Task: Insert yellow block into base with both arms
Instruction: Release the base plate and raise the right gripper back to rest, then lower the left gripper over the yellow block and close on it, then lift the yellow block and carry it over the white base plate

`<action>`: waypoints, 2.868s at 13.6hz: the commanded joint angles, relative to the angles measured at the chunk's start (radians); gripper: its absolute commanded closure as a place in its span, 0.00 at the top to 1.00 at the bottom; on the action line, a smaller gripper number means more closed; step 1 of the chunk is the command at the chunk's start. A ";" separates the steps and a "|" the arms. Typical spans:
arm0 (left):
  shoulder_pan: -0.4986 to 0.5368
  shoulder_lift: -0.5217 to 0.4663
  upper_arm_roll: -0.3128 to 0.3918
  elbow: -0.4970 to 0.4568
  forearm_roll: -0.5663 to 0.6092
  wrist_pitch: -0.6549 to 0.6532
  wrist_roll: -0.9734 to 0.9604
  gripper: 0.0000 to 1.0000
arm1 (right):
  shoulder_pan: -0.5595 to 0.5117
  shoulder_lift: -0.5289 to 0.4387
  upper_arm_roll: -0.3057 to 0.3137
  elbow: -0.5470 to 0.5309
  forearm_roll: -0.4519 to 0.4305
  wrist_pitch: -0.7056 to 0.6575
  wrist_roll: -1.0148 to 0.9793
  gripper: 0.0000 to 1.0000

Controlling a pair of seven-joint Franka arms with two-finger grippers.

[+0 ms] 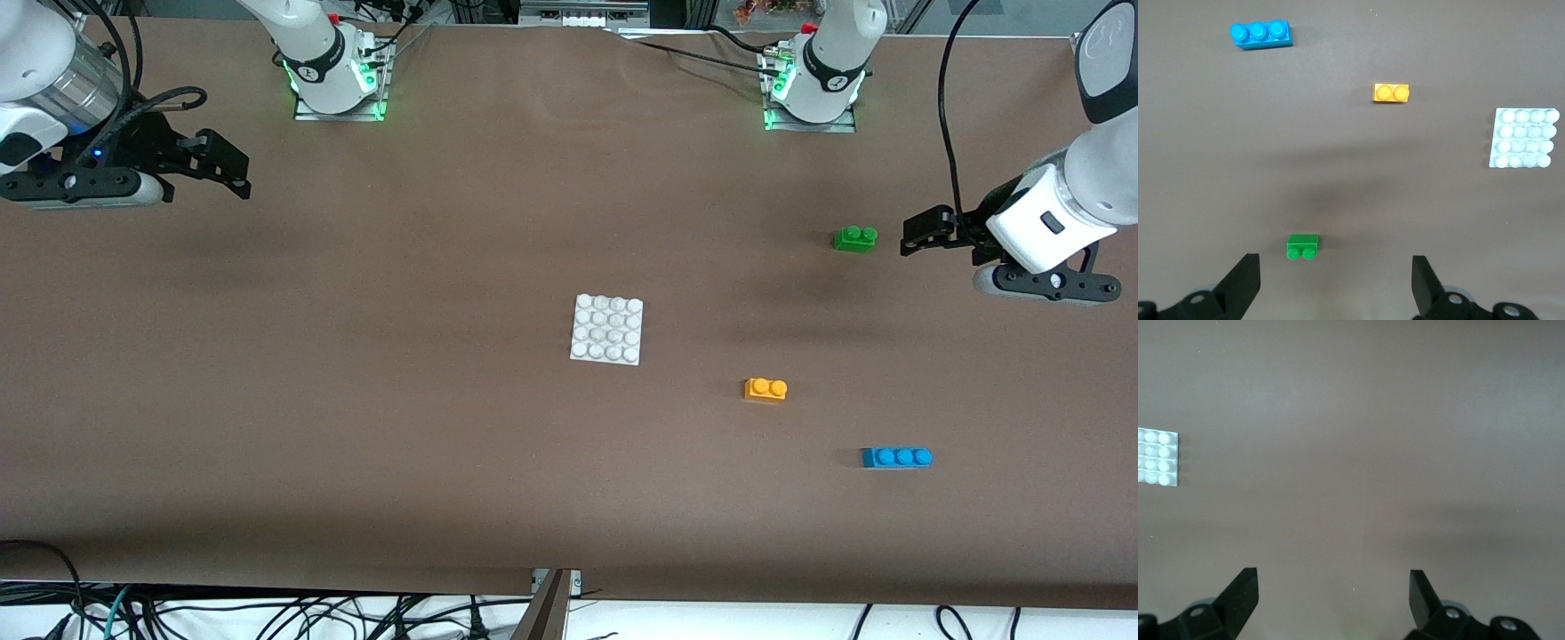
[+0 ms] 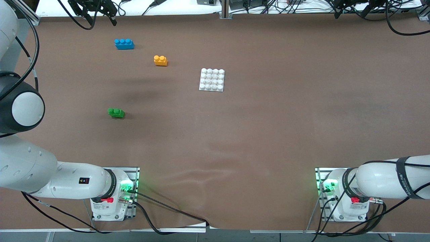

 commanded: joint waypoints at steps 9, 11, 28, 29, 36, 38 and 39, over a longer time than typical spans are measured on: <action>-0.001 0.002 -0.001 0.015 0.020 -0.017 0.007 1.00 | -0.009 0.023 -0.023 0.061 -0.070 -0.043 -0.009 1.00; -0.004 0.043 -0.006 0.015 0.020 0.002 0.003 1.00 | -0.007 0.025 -0.020 0.066 -0.091 -0.048 -0.012 1.00; -0.164 0.562 -0.004 -0.014 0.049 0.697 -0.039 1.00 | -0.010 0.034 -0.043 0.070 -0.081 -0.071 -0.012 1.00; -0.161 0.571 -0.004 -0.037 0.050 0.732 -0.039 1.00 | -0.009 0.032 -0.042 0.070 -0.081 -0.071 -0.009 1.00; -0.164 0.608 -0.003 -0.085 0.050 0.805 -0.040 1.00 | -0.009 0.032 -0.042 0.070 -0.079 -0.071 -0.007 1.00; -0.165 0.611 -0.003 -0.083 0.052 0.806 -0.040 0.95 | -0.009 0.032 -0.040 0.070 -0.079 -0.071 -0.007 1.00; -0.165 0.610 -0.003 -0.082 0.052 0.806 -0.042 0.67 | -0.009 0.032 -0.040 0.070 -0.079 -0.071 -0.007 1.00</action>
